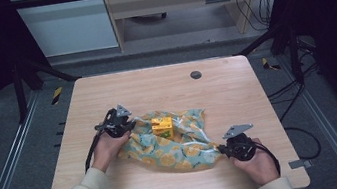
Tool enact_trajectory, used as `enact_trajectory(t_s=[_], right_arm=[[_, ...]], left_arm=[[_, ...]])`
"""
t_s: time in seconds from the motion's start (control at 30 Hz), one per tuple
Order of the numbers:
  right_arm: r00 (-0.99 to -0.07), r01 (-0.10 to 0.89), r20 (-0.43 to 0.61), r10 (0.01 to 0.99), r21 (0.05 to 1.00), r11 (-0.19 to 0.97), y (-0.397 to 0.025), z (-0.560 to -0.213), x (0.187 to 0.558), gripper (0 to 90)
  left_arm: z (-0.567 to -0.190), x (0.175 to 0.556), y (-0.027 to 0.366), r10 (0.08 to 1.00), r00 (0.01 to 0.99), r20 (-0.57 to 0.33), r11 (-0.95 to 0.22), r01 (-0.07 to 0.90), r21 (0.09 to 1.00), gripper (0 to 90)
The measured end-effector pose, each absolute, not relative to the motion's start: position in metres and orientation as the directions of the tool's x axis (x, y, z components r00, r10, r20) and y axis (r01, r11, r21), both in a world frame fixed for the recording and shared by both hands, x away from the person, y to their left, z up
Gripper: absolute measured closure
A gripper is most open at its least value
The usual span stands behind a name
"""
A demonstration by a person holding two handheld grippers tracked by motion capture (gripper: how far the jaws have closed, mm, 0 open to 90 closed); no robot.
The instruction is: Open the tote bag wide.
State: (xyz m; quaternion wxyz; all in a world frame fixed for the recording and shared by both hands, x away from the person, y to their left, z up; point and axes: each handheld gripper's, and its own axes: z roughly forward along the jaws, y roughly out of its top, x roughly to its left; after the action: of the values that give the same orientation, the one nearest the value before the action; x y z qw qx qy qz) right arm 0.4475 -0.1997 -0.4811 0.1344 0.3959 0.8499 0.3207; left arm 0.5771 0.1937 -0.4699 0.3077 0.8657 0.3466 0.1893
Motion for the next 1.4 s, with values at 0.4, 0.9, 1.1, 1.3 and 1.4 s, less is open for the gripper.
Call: enact_trajectory(t_s=[0.4, 0.9, 1.1, 1.3, 1.4], right_arm=[[-0.639, 0.596, 0.012, 0.769, 0.639, 0.485, -0.2, -0.48, 0.448, 90.0], [-0.624, 0.554, 0.013, 0.781, 0.712, 0.43, -0.2, -0.474, 0.446, 57.3], [-0.607, 0.487, -0.001, 0.795, 0.79, 0.373, -0.196, -0.452, 0.443, 33.3], [-0.582, 0.464, 0.008, 0.813, 0.825, 0.324, -0.195, -0.428, 0.443, 18.0], [-0.57, 0.45, 0.0, 0.822, 0.837, 0.312, -0.197, -0.418, 0.443, 15.4]], left_arm=[[-0.478, 0.58, 0.194, 0.718, 0.689, 0.102, -0.572, 0.5, 0.65, 90.0], [-0.47, 0.572, 0.201, 0.755, 0.641, 0.139, -0.541, 0.489, 0.684, 65.9], [-0.445, 0.56, 0.201, 0.755, 0.631, 0.181, -0.531, 0.425, 0.733, 48.7], [-0.416, 0.55, 0.206, 0.754, 0.632, 0.178, -0.508, 0.391, 0.767, 37.6], [-0.405, 0.545, 0.207, 0.748, 0.64, 0.174, -0.507, 0.383, 0.772, 32.9]])
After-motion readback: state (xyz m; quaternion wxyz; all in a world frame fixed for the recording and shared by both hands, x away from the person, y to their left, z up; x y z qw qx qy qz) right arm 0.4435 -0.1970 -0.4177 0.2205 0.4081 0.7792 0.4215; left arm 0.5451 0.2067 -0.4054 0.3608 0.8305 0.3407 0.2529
